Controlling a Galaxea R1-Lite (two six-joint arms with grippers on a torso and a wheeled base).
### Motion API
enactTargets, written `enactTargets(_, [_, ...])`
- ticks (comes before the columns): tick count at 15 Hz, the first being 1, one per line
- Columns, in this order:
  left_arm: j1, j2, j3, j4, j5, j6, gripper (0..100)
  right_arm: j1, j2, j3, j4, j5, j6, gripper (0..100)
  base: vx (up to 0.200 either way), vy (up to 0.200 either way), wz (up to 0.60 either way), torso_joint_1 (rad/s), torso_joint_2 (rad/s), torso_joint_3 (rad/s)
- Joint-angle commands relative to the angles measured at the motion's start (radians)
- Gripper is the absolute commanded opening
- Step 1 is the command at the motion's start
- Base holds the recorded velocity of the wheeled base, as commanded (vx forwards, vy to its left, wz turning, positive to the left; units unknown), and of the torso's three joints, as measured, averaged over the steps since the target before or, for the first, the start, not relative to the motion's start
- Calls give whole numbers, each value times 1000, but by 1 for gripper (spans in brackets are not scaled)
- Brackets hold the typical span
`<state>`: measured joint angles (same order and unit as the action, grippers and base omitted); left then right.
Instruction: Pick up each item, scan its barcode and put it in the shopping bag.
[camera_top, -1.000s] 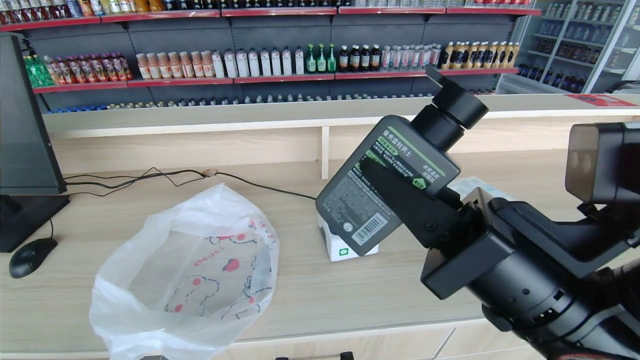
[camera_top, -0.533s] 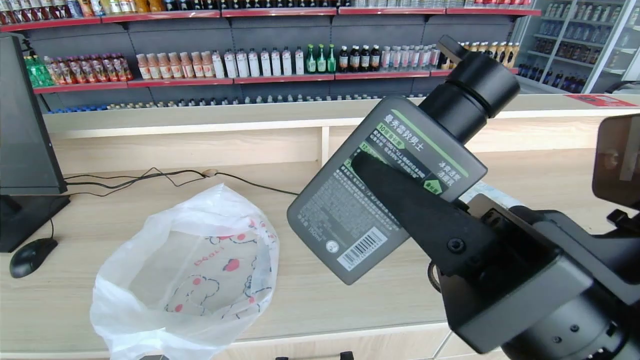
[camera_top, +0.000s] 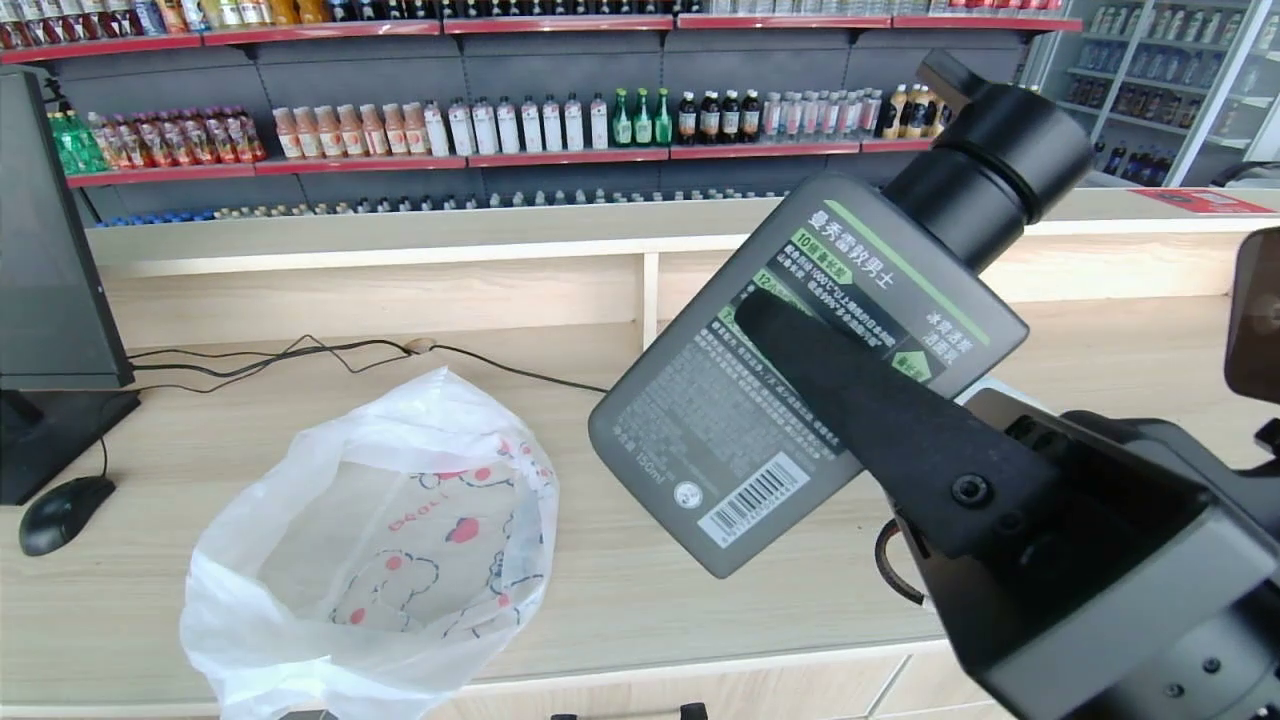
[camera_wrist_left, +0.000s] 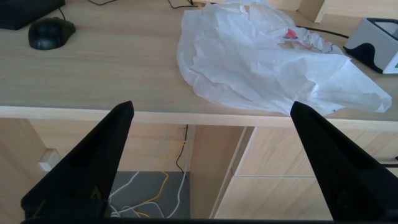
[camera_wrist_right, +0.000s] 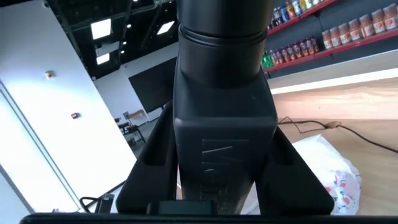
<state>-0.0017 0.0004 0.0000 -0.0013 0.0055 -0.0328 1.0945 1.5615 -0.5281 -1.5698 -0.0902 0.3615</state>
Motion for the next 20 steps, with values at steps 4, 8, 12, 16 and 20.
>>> enactTargets(4, [0, 0, 0, 0, 1, 1, 100, -18, -18, 30, -1, 0, 4, 0, 0, 0, 0, 0, 0, 0])
enactTargets(8, [0, 0, 0, 0, 1, -1, 100, -24, -43, 72, -1, 0, 4, 0, 0, 0, 0, 0, 0, 0])
enactTargets(12, [0, 0, 0, 0, 1, -1, 100, -67, -37, 111, -1, 1, 2, 0, 0, 0, 0, 0, 0, 0])
enactTargets(16, [0, 0, 0, 0, 1, 1, 100, -249, -14, 204, -1, 205, -144, 0, 0, 0, 0, 0, 0, 0])
enactTargets(20, [0, 0, 0, 0, 1, 1, 100, -427, 92, 191, -1, 417, -458, 0, 0, 0, 0, 0, 0, 0])
